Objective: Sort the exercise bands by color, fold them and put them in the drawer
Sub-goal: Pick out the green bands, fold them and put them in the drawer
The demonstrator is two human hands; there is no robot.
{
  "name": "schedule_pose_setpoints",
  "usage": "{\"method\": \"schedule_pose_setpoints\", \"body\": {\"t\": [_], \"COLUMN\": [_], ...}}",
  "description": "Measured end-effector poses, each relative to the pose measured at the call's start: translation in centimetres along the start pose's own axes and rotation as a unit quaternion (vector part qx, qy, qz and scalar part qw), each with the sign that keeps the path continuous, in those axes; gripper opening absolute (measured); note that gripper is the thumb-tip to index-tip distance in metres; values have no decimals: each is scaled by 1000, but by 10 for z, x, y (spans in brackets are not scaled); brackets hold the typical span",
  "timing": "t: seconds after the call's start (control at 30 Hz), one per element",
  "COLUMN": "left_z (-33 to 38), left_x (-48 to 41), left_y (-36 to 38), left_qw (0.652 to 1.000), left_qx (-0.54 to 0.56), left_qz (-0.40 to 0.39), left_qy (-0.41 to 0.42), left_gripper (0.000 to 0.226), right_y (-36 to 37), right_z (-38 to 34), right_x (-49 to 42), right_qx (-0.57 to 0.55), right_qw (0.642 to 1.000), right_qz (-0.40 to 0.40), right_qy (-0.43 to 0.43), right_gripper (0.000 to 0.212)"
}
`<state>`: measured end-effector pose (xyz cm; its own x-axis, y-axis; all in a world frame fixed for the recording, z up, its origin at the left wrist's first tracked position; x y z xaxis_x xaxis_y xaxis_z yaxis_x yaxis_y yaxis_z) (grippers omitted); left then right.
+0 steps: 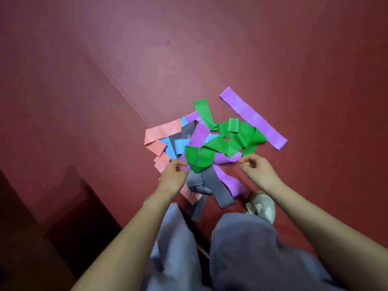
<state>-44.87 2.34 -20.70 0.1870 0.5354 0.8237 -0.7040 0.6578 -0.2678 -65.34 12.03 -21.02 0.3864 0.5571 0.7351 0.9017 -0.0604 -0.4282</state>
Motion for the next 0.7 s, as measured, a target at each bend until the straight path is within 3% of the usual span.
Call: {"method": "schedule_pose_setpoints", "body": {"t": [0.13,0.27,0.4,0.5,0.57,0.63,0.7], "left_z": [-43,-78,-98,-105,-108,-107,-97], "left_x": [-53,-88,-119,-129,-126,-120,-110], "left_y": [24,49,61,65,64,59,57], "left_qw": [999,986,972,955,946,922,877], "left_qx": [39,154,218,275,301,365,451], "left_qz": [-23,-22,-22,-40,-53,-86,-145], "left_qy": [-27,-59,-90,-104,-106,-92,-74], "left_gripper": [15,31,31,35,29,32,48], "right_y": [48,94,140,146,145,151,157], "right_z": [5,-6,4,6,1,-6,-12], "right_x": [-35,-59,-82,-92,-95,-88,-78], "right_qx": [58,164,289,327,222,-11,-179], "right_qw": [992,968,941,930,958,980,953], "right_qz": [-49,-76,-114,-104,-93,-143,-207], "right_qy": [-98,-176,-135,-130,-154,-138,-126], "right_gripper": [21,43,52,47,39,34,35]}}
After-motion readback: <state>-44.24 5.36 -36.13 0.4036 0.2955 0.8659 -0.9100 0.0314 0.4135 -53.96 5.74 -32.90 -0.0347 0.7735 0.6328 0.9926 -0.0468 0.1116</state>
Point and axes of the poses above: each hand's wrist, its own x-axis away from the middle knuckle, its own y-axis out of the palm, z = x × y, the point moved 5 cm from there along -x, towards the middle knuckle, and after that the axes turned 3 degrees about -z, right-handed, at the moved point
